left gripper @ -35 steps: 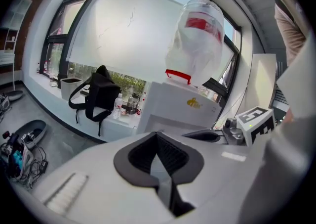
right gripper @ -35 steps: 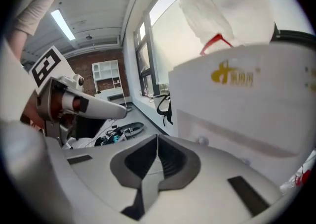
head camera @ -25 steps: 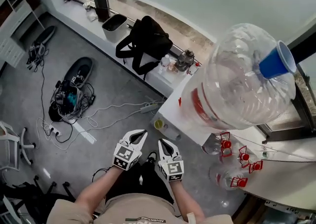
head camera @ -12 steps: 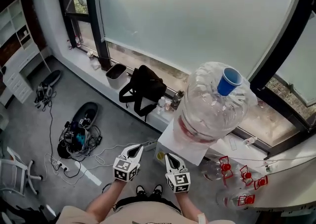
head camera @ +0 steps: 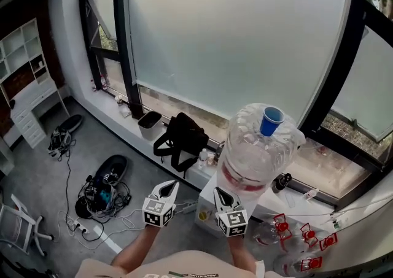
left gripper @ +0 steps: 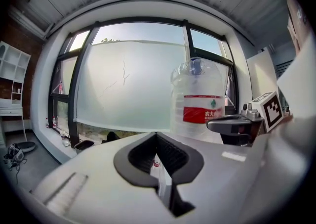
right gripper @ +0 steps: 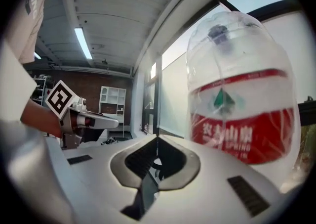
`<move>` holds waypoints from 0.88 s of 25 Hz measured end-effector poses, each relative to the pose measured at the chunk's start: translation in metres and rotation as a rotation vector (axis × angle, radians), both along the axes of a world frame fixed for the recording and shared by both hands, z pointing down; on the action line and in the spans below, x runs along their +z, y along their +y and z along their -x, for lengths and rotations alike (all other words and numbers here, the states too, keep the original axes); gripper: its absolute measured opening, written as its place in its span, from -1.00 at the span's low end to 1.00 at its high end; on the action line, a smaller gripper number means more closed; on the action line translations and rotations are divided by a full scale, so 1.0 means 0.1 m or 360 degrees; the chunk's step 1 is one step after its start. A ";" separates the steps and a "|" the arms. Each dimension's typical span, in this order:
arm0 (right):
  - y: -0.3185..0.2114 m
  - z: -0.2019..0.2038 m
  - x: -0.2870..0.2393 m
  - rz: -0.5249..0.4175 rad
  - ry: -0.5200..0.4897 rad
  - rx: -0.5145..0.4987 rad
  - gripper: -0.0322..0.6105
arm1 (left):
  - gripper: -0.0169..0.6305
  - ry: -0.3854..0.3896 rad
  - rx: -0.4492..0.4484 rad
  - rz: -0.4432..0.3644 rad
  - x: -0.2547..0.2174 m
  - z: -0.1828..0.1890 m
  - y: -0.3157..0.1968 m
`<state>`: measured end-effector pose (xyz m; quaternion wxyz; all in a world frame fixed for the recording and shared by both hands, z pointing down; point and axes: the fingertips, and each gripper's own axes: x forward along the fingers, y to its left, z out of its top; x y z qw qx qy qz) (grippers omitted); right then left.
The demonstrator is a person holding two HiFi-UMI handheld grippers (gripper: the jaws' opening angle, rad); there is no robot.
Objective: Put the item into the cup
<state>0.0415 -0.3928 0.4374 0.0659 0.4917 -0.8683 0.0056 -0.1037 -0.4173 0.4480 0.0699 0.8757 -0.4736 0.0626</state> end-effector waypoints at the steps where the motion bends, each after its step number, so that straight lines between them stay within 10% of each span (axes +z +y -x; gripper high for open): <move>1: -0.01 0.00 -0.08 -0.0024 0.0021 -0.0019 -0.86 | -0.92 -0.0007 -0.0001 -0.0030 -0.08 -0.01 -0.01; 8: -0.07 -0.01 -0.61 -0.0215 0.0080 -0.0066 -0.86 | -0.92 -0.0051 0.0018 -0.0171 -0.46 -0.07 0.08; 22: 0.12 0.00 -0.67 -0.0112 -0.0129 -0.0033 -0.86 | -0.92 -0.0093 -0.0043 -0.0271 -0.60 0.00 0.30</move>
